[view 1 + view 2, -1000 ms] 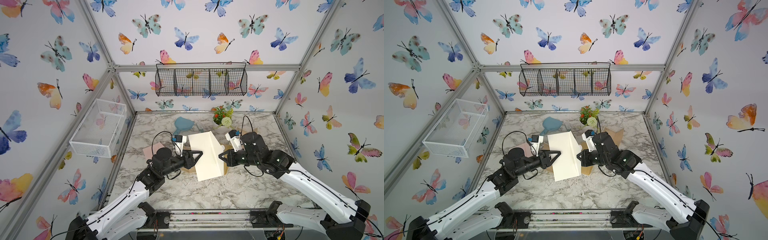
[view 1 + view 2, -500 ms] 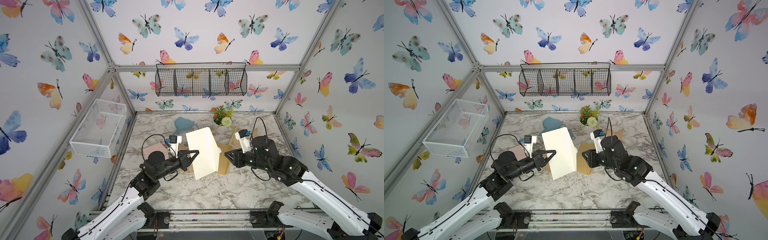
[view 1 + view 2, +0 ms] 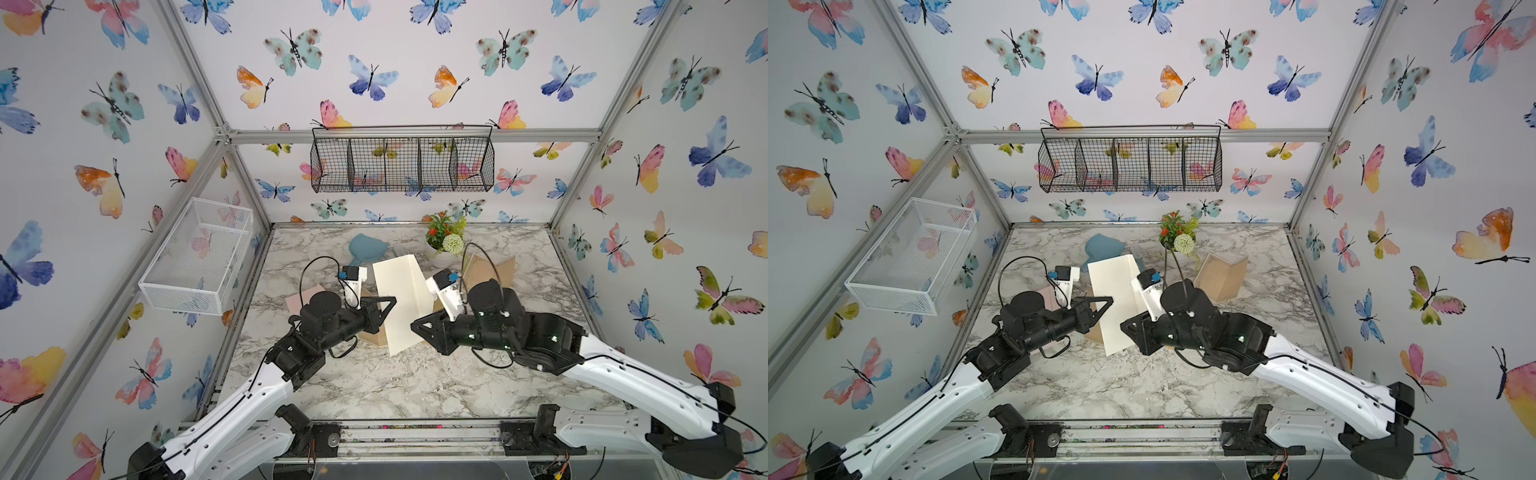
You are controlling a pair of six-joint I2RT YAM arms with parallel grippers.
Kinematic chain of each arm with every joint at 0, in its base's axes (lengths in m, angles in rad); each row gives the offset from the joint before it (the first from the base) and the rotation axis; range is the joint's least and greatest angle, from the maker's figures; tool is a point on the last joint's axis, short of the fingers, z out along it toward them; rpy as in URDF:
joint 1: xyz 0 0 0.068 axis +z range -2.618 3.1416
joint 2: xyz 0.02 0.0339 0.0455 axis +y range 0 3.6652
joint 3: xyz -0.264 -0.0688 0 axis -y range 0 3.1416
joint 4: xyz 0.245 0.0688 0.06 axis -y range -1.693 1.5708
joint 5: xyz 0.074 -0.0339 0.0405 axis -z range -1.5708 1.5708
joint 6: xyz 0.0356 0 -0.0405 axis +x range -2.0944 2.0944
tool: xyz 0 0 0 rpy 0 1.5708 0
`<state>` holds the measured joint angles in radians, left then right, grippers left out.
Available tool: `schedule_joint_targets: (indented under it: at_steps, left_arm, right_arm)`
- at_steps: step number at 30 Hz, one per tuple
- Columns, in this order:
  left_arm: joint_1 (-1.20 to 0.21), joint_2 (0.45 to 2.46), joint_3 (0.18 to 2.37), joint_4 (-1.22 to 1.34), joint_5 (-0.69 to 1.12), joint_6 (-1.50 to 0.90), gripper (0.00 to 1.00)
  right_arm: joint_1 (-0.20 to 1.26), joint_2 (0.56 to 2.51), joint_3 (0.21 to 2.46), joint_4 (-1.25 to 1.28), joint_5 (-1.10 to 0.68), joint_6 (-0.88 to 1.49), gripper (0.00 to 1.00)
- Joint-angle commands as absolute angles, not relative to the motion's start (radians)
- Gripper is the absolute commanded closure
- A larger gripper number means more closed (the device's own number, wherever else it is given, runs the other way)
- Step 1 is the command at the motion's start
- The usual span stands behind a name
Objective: Take the letter paper out of the envelope
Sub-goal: Take out the letter paper from the envelope.
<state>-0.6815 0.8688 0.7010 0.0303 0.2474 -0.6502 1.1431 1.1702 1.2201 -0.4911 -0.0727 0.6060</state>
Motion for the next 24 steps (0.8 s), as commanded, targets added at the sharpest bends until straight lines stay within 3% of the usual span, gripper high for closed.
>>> schedule_joint_targets:
  at_steps: [1,9,13,20,24]
  left_arm:
    - [-0.680,0.856,0.734,0.000,0.217,-0.627,1.00]
    - [-0.680,0.796,0.698,0.065,0.331,-0.664,1.00]
    - [-0.677,0.766,0.663,0.144,0.419,-0.713,1.00]
    - [-0.671,0.710,0.648,0.162,0.457,-0.735,1.00]
    - [-0.660,0.701,0.633,0.212,0.512,-0.761,1.00]
  right_arm:
    - [1.151,1.178,1.205,-0.421,0.020,0.587,0.78]
    - [1.121,1.143,1.164,-0.435,0.179,0.529,0.60]
    - [0.994,1.143,1.150,-0.428,0.033,0.502,0.61]
    - [0.970,1.117,1.134,-0.416,-0.006,0.474,0.62]
    - [0.922,1.107,1.119,-0.380,-0.134,0.455,0.62]
